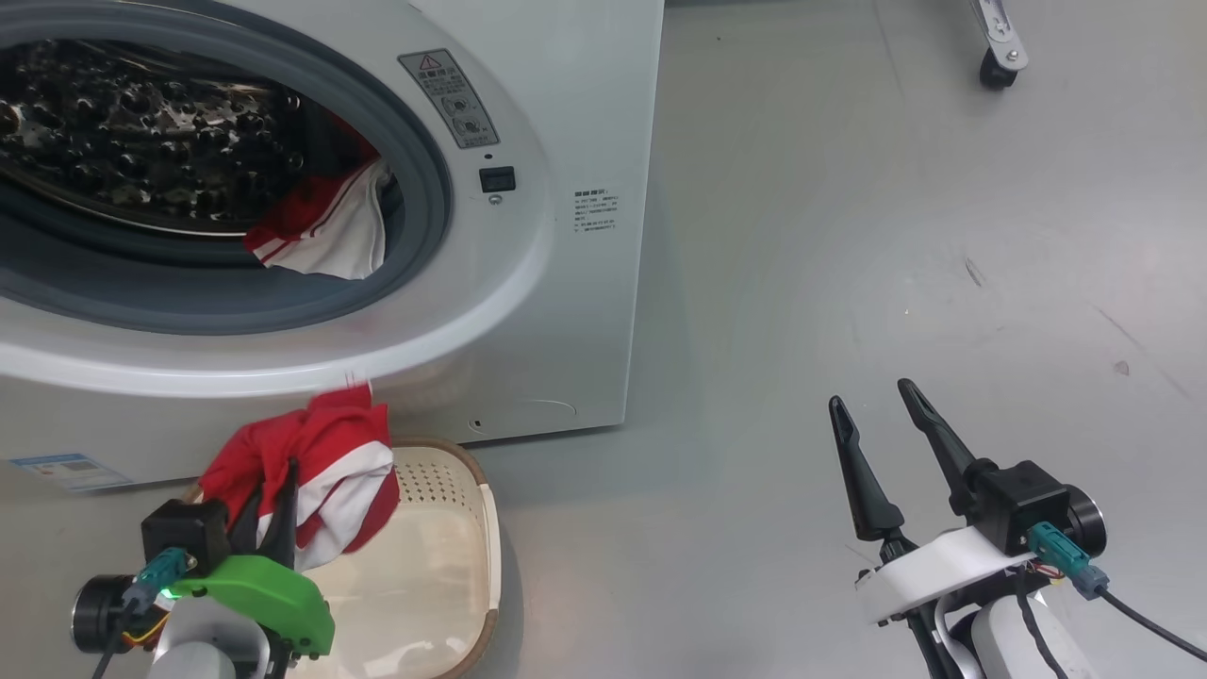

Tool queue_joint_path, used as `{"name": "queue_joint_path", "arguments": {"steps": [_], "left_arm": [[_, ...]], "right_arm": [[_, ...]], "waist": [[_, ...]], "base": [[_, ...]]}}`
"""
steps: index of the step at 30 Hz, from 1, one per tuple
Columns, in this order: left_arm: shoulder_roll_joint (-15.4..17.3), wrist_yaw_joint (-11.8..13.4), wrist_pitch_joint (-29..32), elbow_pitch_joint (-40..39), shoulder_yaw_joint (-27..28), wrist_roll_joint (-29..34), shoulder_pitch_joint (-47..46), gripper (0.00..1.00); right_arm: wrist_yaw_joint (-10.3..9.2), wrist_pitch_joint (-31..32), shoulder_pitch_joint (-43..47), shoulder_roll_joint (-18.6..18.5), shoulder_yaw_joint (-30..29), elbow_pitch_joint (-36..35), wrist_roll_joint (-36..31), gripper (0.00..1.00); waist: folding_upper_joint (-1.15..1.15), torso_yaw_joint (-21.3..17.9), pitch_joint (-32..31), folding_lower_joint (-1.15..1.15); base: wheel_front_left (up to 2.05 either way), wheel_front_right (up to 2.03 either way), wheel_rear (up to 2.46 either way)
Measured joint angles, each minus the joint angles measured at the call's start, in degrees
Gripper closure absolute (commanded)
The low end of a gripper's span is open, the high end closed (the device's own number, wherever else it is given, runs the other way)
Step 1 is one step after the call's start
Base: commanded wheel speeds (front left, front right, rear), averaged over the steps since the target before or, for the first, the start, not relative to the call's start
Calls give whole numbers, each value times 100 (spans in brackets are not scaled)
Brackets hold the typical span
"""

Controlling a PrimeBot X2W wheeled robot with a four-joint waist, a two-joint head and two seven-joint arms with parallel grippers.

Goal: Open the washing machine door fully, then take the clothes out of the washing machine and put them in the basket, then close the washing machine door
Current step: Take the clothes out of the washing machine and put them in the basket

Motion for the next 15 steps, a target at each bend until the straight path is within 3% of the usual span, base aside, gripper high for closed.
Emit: {"name": "queue_joint_path", "arguments": {"steps": [15], "left_arm": [[192, -3, 403, 615, -131, 113, -264, 100]], "right_arm": [[7, 0, -299, 24, 119, -121, -8, 0]], "waist": [[0, -349, 674, 0]], "base": [[0, 0, 0]]}}
